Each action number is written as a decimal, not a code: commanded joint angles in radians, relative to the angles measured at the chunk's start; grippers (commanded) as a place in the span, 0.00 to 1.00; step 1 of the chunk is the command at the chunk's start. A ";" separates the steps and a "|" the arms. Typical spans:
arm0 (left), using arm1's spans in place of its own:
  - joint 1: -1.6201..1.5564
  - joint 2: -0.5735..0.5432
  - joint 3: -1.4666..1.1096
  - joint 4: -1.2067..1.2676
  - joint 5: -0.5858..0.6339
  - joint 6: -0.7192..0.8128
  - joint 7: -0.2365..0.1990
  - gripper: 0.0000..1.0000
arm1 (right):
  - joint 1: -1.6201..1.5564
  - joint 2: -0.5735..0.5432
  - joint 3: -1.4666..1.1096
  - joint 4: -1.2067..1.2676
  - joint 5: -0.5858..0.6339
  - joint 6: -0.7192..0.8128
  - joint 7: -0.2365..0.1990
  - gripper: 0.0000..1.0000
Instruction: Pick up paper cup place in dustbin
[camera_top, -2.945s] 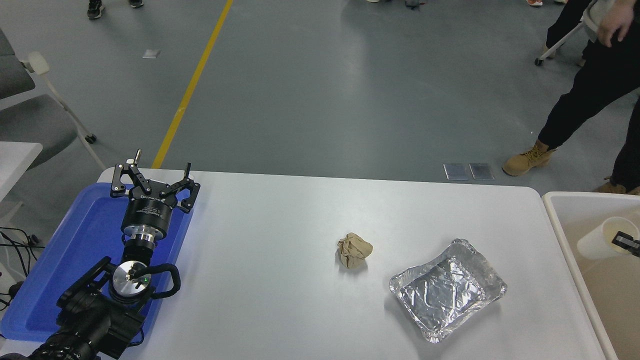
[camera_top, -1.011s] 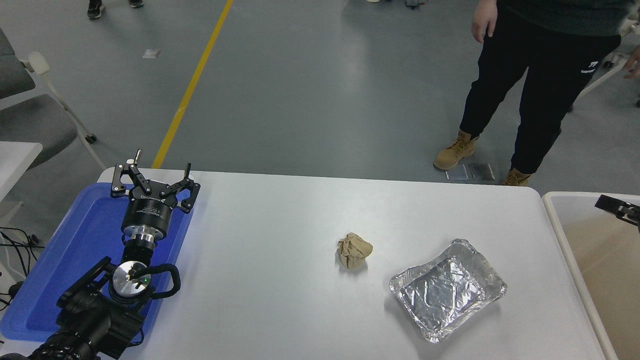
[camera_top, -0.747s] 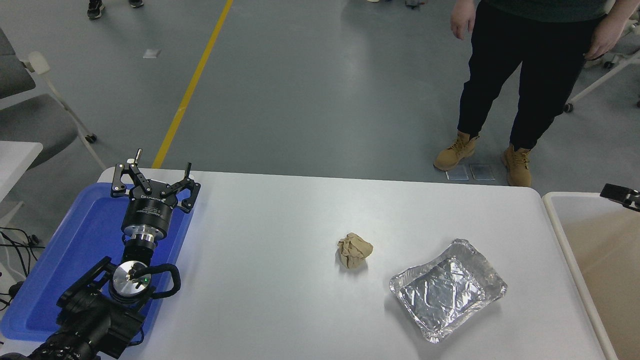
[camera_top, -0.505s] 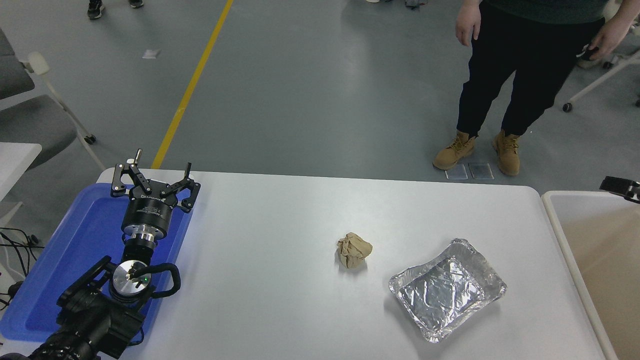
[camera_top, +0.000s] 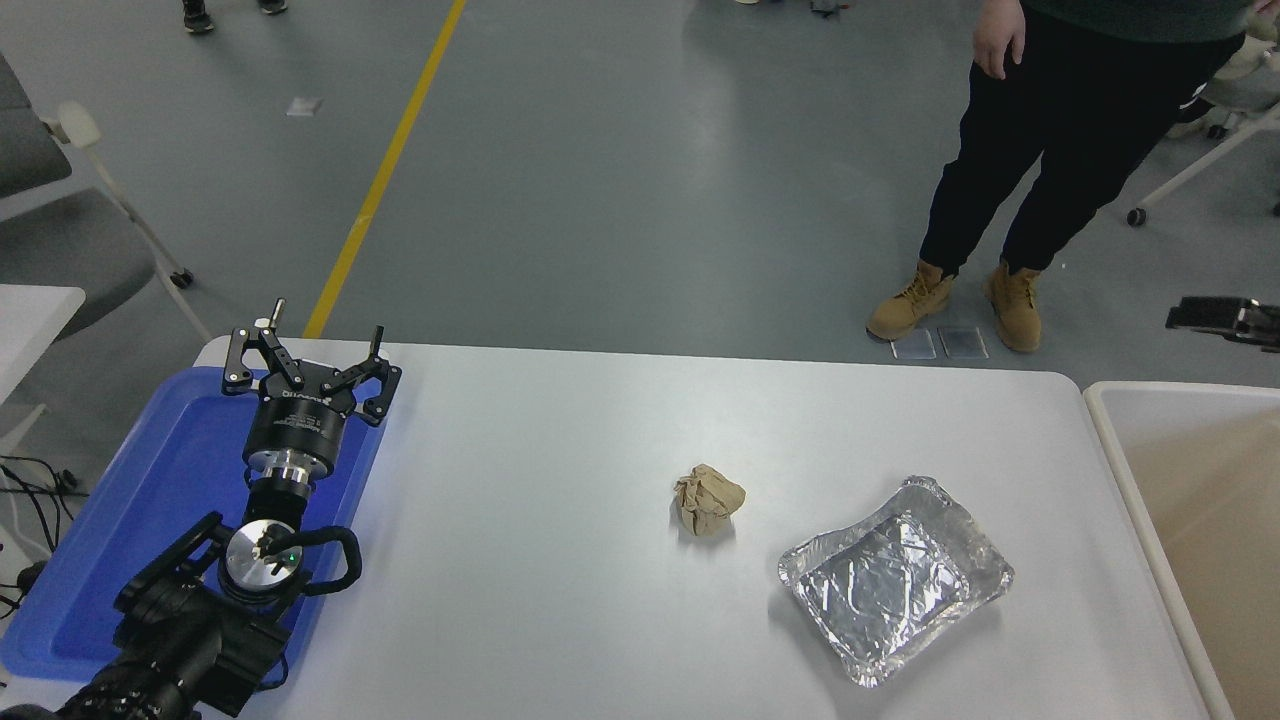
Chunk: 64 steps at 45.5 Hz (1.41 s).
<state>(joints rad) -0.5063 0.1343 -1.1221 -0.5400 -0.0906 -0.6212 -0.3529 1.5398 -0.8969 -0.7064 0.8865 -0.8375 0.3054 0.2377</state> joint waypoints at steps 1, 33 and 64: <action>0.000 -0.001 -0.001 0.000 0.000 0.000 0.002 1.00 | 0.219 0.022 -0.197 0.170 0.000 0.011 -0.003 1.00; 0.000 -0.001 -0.001 0.000 0.000 0.000 0.002 1.00 | 0.692 0.397 -0.601 0.517 0.285 0.210 0.008 1.00; 0.000 0.001 0.001 0.000 0.000 0.002 0.000 1.00 | 0.810 0.432 -0.479 0.678 0.704 0.388 0.005 1.00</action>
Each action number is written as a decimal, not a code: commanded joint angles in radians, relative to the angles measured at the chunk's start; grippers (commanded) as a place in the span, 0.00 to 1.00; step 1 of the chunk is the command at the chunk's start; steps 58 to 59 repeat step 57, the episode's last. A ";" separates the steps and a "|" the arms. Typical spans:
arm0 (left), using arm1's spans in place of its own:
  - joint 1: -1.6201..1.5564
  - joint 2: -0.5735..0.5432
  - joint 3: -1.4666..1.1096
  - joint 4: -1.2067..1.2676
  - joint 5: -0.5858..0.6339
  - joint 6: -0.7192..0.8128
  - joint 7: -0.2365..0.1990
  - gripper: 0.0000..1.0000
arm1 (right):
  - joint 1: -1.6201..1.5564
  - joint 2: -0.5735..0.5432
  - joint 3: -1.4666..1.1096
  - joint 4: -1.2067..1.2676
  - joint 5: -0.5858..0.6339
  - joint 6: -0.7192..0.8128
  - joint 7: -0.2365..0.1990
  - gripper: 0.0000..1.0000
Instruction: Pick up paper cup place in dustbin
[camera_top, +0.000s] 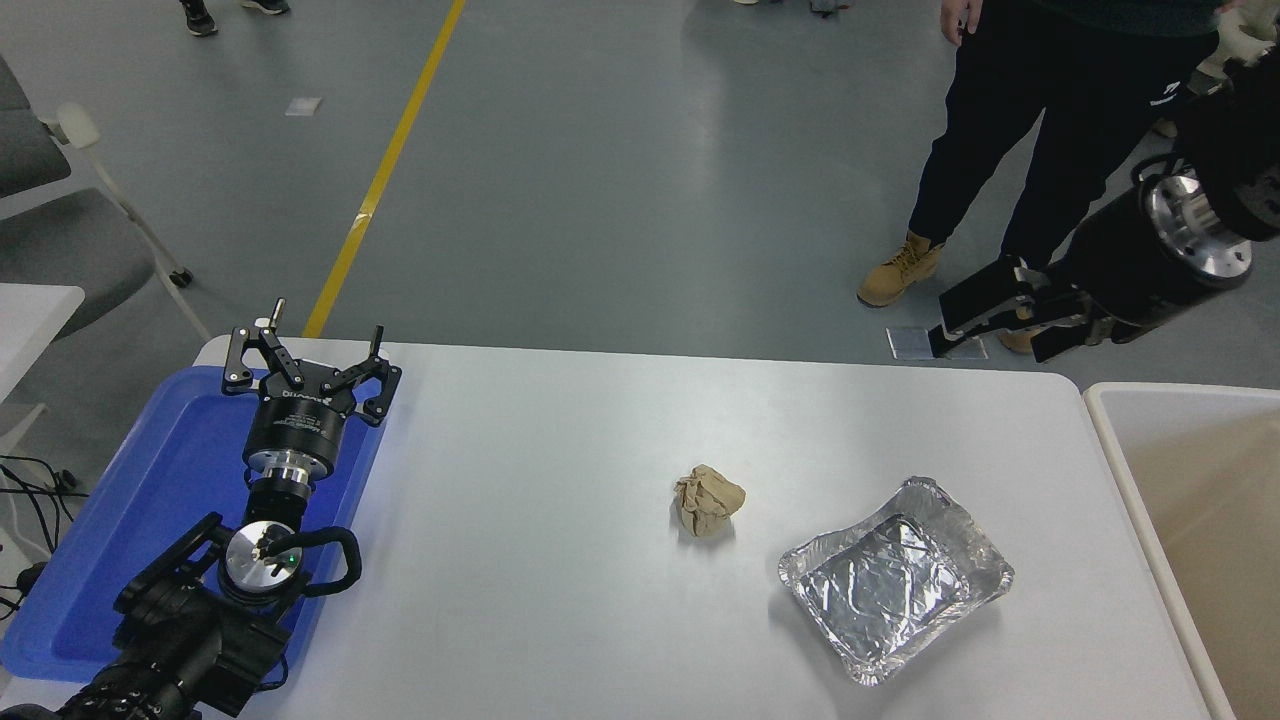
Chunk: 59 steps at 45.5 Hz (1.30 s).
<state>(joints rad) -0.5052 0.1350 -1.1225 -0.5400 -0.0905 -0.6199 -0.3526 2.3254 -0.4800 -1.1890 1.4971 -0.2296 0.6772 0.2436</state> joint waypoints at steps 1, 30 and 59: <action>0.001 0.000 0.000 0.000 0.000 0.000 0.000 1.00 | 0.029 0.014 -0.003 0.077 0.089 0.016 -0.003 1.00; 0.001 0.000 0.001 0.000 0.000 -0.001 0.000 1.00 | 0.146 -0.147 -0.248 0.248 -0.034 0.004 -0.007 1.00; 0.001 0.000 0.000 0.002 0.000 0.000 0.000 1.00 | 0.204 -0.161 -0.258 0.248 -0.028 0.015 -0.006 1.00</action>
